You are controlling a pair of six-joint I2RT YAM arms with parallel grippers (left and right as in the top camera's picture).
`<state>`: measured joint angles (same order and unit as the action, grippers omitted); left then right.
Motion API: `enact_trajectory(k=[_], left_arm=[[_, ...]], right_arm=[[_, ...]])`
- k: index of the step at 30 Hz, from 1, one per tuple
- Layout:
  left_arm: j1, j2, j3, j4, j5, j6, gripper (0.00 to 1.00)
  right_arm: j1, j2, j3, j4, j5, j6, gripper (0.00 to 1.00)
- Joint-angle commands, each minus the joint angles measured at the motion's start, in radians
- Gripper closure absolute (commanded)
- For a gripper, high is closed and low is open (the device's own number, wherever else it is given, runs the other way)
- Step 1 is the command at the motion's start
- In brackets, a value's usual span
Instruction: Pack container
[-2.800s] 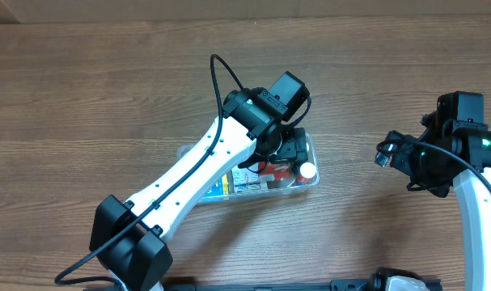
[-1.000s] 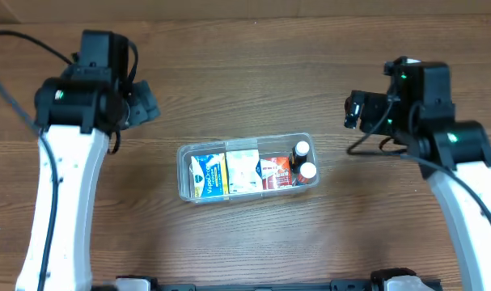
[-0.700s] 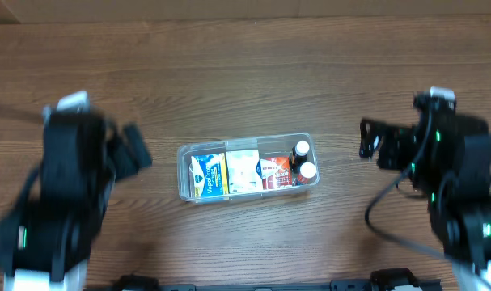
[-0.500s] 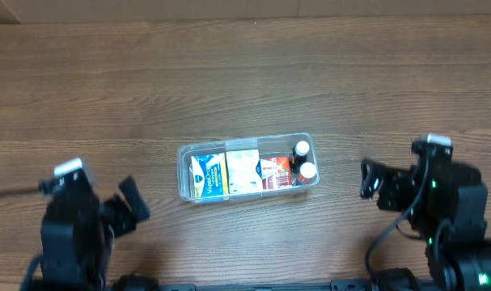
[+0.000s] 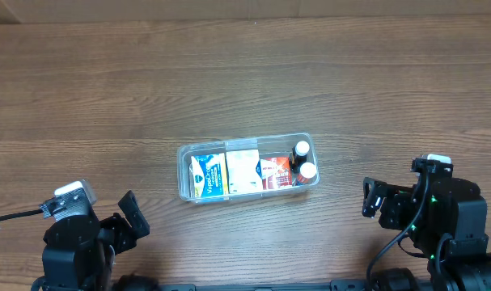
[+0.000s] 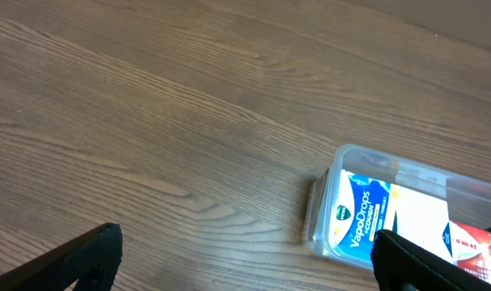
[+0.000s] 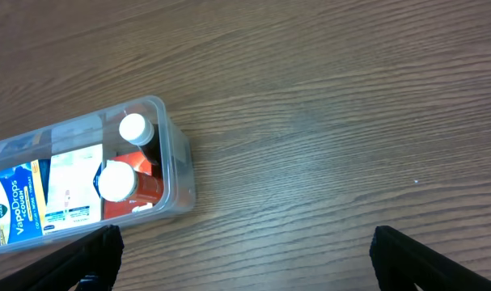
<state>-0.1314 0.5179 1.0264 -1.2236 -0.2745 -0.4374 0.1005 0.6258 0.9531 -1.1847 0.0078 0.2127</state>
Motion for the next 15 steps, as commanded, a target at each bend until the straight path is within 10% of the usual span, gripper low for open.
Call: enact_trajectory(k=[1, 15], left_arm=[[-0.004, -0.006, -0.006, 0.0, -0.013, 0.004, 0.0], [-0.004, -0.006, -0.006, 0.0, -0.013, 0.004, 0.0]], right_arm=[[0.003, -0.002, -0.002, 0.003, 0.014, 0.008, 0.0], [0.004, -0.056, -0.074, 0.225, 0.04, -0.171, 0.0]])
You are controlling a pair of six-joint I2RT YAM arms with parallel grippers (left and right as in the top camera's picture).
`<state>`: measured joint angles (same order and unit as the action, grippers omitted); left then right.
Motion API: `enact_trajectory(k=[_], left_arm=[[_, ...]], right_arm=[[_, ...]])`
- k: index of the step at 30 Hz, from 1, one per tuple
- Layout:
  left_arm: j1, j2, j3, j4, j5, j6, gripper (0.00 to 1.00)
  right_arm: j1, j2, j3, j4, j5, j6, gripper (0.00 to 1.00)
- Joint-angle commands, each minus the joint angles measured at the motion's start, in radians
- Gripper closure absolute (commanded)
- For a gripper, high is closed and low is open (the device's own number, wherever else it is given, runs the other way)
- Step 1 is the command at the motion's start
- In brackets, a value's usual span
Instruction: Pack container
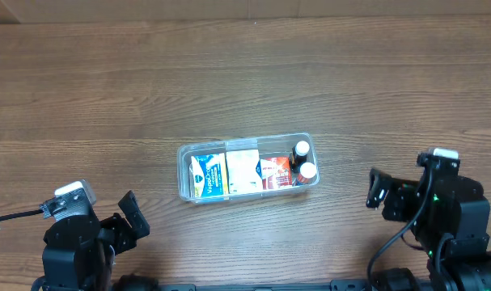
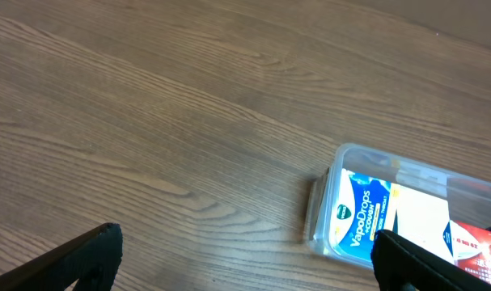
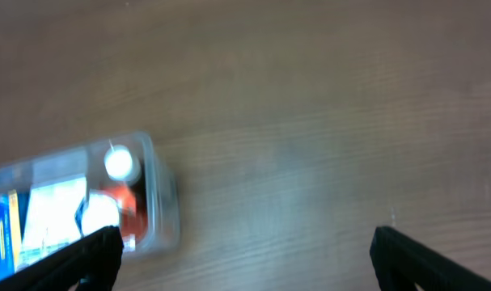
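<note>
A clear plastic container lies mid-table. It holds a blue VapoDrops box, a white box, a red pack and two white-capped bottles. My left gripper stands open near the front left, with bare wood between its fingers and the container ahead to its right. At the front right my right gripper is open and empty, with the container's bottle end ahead to its left, blurred.
Brown wood-grain tabletop all around the container. The two arm bases sit at the front left and front right edges. A pale strip runs along the far edge.
The right arm has shifted slightly to the right and its wrist view has gone blurred, with the container lower and further left in it. The left arm and the container are unchanged.
</note>
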<state>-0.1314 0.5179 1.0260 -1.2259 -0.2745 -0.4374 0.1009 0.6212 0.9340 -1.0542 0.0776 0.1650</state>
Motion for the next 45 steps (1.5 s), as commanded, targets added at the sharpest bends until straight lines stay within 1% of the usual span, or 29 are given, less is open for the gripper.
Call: enact_trajectory(k=[1, 3, 11, 14, 17, 21, 23, 25, 27, 29, 32, 34, 40, 45], left_arm=[[-0.004, -0.007, -0.005, 0.002, -0.013, 0.004, 0.0], [-0.004, -0.006, -0.005, 0.002, -0.013, 0.004, 0.0], [-0.004, -0.006, -0.005, 0.002, -0.013, 0.004, 0.0], [-0.004, -0.006, -0.005, 0.002, -0.013, 0.004, 0.0], [-0.004, -0.006, -0.005, 0.002, -0.013, 0.004, 0.0], [-0.004, -0.006, -0.005, 0.002, -0.013, 0.004, 0.0], [-0.004, -0.006, -0.005, 0.002, -0.013, 0.004, 0.0], [-0.004, -0.007, -0.005, 0.002, -0.013, 0.004, 0.0], [-0.004, -0.006, -0.005, 0.002, -0.013, 0.004, 0.0], [-0.004, -0.006, -0.005, 0.002, -0.013, 0.004, 0.0], [-0.004, -0.007, -0.005, 0.002, -0.013, 0.004, 0.0], [-0.004, -0.006, -0.005, 0.002, -0.013, 0.004, 0.0], [-0.004, -0.007, -0.005, 0.002, -0.013, 0.004, 0.0], [-0.004, -0.006, -0.005, 0.002, -0.013, 0.004, 0.0]], right_arm=[[0.004, -0.079, -0.081, 0.136, -0.045, -0.149, 0.0], [0.004, -0.147, -0.145, 0.206, -0.072, -0.172, 0.0], [0.004, -0.475, -0.438, 0.466, -0.133, -0.173, 0.0], [0.004, -0.574, -0.546, 0.6, -0.141, -0.173, 0.0], [0.004, -0.619, -0.628, 0.741, -0.141, -0.174, 0.0], [0.005, -0.618, -0.732, 0.931, -0.141, -0.188, 0.0], [0.005, -0.618, -0.792, 1.018, -0.16, -0.253, 0.0], [0.005, -0.618, -0.85, 1.064, -0.176, -0.32, 0.0], [0.005, -0.618, -0.888, 1.067, -0.185, -0.348, 0.0], [0.005, -0.618, -0.927, 1.069, -0.185, -0.343, 0.0], [0.005, -0.618, -0.926, 0.975, -0.183, -0.325, 0.0], [0.005, -0.618, -0.926, 0.976, -0.168, -0.357, 0.0], [0.005, -0.618, -0.925, 0.97, -0.144, -0.356, 0.0], [0.005, -0.618, -0.925, 0.974, -0.147, -0.319, 0.0]])
